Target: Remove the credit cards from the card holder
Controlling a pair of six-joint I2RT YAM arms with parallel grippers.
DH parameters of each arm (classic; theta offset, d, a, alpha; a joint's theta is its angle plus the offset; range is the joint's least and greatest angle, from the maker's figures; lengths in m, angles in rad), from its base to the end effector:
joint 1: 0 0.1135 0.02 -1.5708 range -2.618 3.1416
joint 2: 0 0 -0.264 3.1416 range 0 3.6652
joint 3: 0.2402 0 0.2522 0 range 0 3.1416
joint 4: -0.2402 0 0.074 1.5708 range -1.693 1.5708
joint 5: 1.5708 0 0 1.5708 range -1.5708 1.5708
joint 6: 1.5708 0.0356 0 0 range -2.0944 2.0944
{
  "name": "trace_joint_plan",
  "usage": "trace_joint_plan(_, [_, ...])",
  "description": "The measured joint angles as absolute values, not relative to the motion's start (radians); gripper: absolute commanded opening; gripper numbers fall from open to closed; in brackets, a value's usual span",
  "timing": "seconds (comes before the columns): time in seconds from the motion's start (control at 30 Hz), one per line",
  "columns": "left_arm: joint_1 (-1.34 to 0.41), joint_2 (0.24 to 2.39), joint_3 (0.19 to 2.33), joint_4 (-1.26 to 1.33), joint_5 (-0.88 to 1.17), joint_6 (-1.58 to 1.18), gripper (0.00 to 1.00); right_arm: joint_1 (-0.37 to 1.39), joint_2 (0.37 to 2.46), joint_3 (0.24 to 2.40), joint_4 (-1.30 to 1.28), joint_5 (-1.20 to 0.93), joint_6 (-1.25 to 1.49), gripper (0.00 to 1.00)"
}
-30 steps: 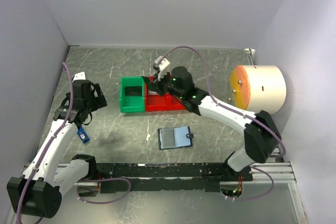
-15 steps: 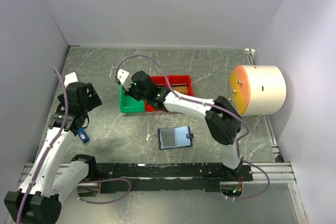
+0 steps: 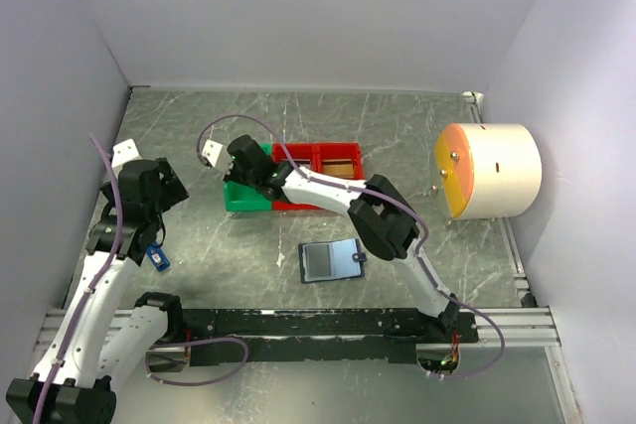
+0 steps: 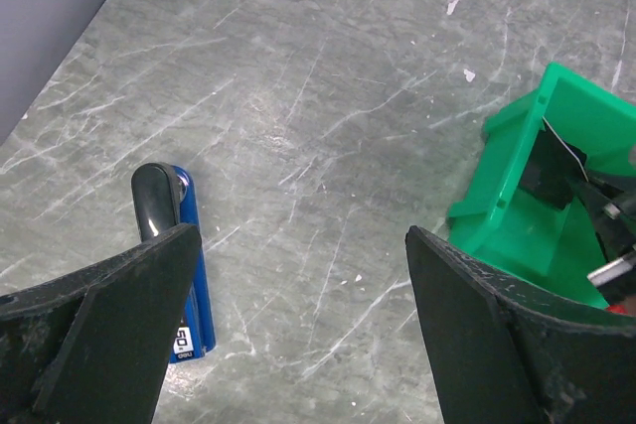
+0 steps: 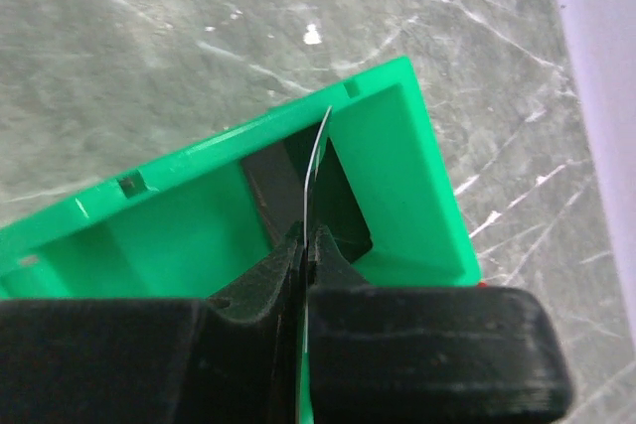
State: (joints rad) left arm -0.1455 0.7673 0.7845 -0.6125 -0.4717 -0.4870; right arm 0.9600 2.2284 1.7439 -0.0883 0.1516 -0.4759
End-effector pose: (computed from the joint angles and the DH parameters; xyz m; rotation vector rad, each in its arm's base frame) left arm 0.1620 -0.0074 0.3017 -0.6147 2.0044 0.1319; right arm 0.3014 0.4211 0.2023 -1.3391 1.6675 0.1216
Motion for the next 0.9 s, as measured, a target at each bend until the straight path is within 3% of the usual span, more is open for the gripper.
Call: trace_joint_plan(0.9, [-0.146,0.743,0.785,-0.626,-0.515,-0.498,0.96,0.925,2.342,1.812,-0.062,0.217,-0.717,0.00])
